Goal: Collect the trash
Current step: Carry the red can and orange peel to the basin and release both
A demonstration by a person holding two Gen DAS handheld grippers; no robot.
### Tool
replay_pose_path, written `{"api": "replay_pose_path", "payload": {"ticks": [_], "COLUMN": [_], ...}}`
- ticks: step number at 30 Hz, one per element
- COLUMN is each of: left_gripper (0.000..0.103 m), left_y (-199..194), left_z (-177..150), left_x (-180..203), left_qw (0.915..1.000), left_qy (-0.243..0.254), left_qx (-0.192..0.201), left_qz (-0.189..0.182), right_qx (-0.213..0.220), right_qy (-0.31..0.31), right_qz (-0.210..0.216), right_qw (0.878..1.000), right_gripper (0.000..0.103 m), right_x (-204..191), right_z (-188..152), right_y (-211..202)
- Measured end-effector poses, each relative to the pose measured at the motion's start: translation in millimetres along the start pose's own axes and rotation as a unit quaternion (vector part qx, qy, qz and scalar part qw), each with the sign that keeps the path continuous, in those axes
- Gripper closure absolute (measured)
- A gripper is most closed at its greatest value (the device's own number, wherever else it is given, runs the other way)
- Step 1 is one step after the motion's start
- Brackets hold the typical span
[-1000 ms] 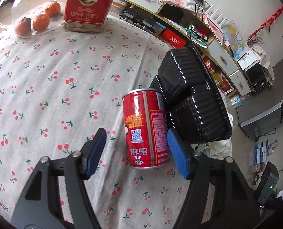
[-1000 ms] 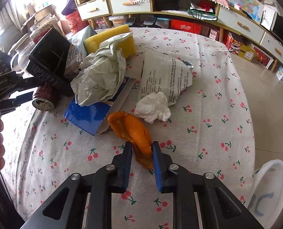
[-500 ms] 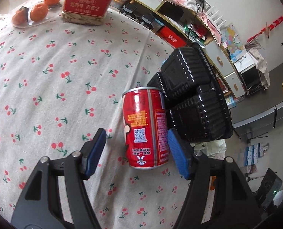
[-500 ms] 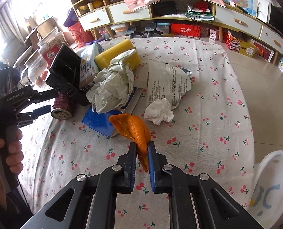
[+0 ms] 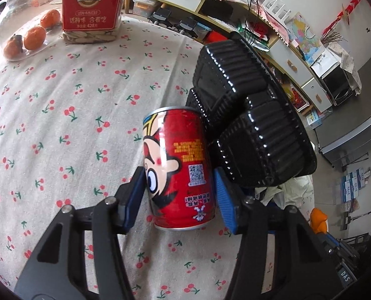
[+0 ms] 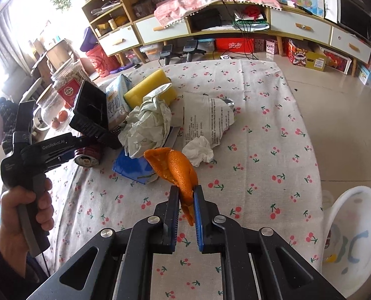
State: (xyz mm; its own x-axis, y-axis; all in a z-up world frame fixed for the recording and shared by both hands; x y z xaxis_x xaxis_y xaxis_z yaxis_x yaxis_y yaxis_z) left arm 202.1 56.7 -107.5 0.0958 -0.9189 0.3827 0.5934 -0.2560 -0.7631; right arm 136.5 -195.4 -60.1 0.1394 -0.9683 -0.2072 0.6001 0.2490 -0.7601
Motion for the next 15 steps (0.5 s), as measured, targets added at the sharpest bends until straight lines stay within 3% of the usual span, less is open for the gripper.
{"api": "replay_pose_path", "payload": {"ticks": [15], "left_gripper": [0.047], "left_y": [-56], "left_z": [5], "left_x": [-20], "left_qw": [0.996], "left_qy": [-0.055], "left_qx": [0.07], "left_qz": [0.006], "right_qx": [0.02], "right_qy": [0.034], "right_qz": [-0.022], "right_qw": [0.999], "right_gripper": [0.091], "right_x": [29], "right_z": [8], "right_y": [-25]}}
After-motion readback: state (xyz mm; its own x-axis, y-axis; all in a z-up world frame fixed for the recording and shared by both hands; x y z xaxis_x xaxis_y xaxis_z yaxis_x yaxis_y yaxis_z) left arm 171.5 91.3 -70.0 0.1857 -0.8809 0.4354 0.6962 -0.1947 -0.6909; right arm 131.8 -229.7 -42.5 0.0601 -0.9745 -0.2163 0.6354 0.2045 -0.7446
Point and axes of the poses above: each gripper's, at about its wrist camera, not at the fingertips, and y roughly the way its jaws point, x to its right, z to its top, the point moved 8 cm from there along y, roughly the way its jaws point, and after that the axes turned 7 degrees about x, right-handed, at the moved point
